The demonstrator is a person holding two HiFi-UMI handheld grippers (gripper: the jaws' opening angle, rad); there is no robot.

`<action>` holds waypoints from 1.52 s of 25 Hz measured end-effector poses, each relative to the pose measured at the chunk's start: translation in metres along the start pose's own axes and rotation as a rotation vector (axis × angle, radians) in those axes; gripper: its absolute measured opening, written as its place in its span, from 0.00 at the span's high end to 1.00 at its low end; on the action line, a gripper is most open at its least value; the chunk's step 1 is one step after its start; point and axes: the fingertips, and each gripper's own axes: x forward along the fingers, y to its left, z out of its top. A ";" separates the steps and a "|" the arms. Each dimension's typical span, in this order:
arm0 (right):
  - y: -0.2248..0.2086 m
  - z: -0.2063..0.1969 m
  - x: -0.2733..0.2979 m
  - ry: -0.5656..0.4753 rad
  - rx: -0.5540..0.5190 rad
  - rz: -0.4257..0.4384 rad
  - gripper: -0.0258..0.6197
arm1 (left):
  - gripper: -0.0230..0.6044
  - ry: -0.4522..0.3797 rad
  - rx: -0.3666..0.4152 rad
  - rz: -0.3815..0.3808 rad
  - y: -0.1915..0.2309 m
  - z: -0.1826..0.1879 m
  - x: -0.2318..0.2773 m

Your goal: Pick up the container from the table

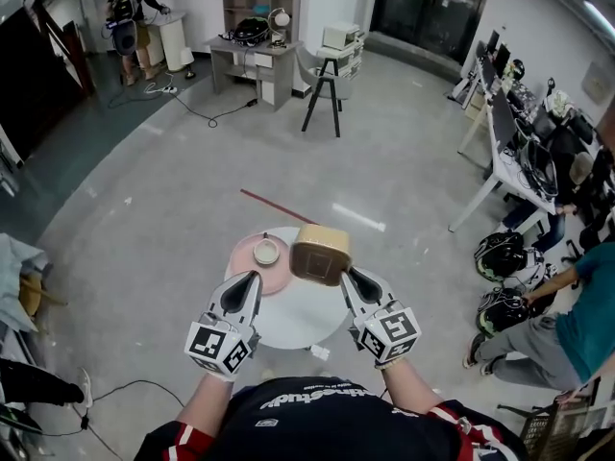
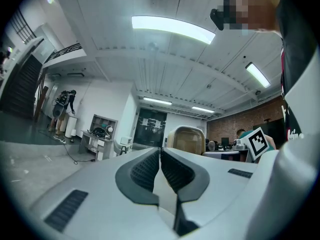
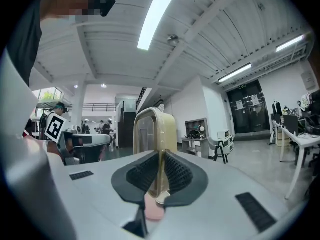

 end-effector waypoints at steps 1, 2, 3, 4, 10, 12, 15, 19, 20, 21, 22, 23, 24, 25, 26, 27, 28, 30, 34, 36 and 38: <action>0.000 0.001 0.000 0.001 -0.007 -0.001 0.88 | 0.91 -0.002 -0.001 0.002 0.000 0.000 -0.001; 0.000 0.001 -0.001 0.002 -0.013 0.000 0.88 | 0.91 -0.005 -0.001 0.003 0.000 0.000 -0.002; 0.000 0.002 -0.001 0.002 -0.017 0.003 0.88 | 0.91 -0.008 -0.002 0.004 0.000 -0.001 -0.003; 0.000 0.002 -0.001 0.002 -0.021 0.005 0.88 | 0.91 -0.008 -0.001 0.006 0.000 -0.002 -0.003; 0.003 0.008 -0.003 -0.006 -0.031 0.007 0.88 | 0.91 -0.001 0.002 0.017 -0.002 0.001 -0.009; 0.003 0.010 -0.004 -0.008 -0.032 0.010 0.88 | 0.91 -0.003 0.001 0.018 -0.002 0.003 -0.010; 0.003 0.008 -0.002 -0.008 -0.036 0.017 0.88 | 0.91 -0.002 0.002 0.019 -0.002 0.001 -0.009; 0.002 0.007 -0.002 -0.007 -0.037 0.015 0.88 | 0.91 0.003 0.001 0.018 -0.002 -0.002 -0.009; 0.003 0.008 -0.003 -0.009 -0.037 0.014 0.88 | 0.91 0.002 0.001 0.017 -0.002 -0.002 -0.010; 0.003 0.008 -0.003 -0.011 -0.035 0.013 0.88 | 0.91 0.002 0.000 0.016 -0.001 -0.001 -0.010; 0.003 0.009 -0.003 -0.013 -0.033 0.010 0.88 | 0.91 0.002 -0.002 0.015 -0.001 -0.001 -0.011; 0.003 0.009 -0.003 -0.013 -0.029 0.008 0.88 | 0.91 0.002 -0.003 0.014 0.000 -0.001 -0.011; 0.004 0.009 -0.003 -0.013 -0.026 0.005 0.88 | 0.91 0.004 -0.003 0.013 0.000 -0.001 -0.012; 0.004 0.009 -0.004 -0.013 -0.023 0.004 0.88 | 0.91 0.005 -0.003 0.013 0.000 -0.001 -0.012; 0.004 0.010 -0.004 -0.012 -0.023 0.003 0.88 | 0.91 0.005 -0.003 0.013 0.001 -0.001 -0.012; 0.004 0.010 -0.004 -0.011 -0.024 0.003 0.88 | 0.91 0.005 -0.003 0.012 0.001 -0.001 -0.012; 0.004 0.011 -0.004 -0.011 -0.025 0.003 0.88 | 0.91 0.005 -0.003 0.012 0.001 -0.001 -0.011; 0.005 0.012 -0.004 -0.012 -0.027 0.004 0.88 | 0.91 0.005 -0.003 0.012 0.001 0.000 -0.011; 0.005 0.011 -0.004 -0.015 -0.025 0.006 0.88 | 0.91 0.003 -0.002 0.012 0.000 -0.001 -0.012; 0.005 0.012 -0.005 -0.016 -0.024 0.007 0.88 | 0.91 0.003 0.000 0.011 0.000 0.000 -0.012; 0.005 0.013 -0.006 -0.017 -0.024 0.007 0.88 | 0.91 0.003 -0.001 0.011 -0.001 0.000 -0.013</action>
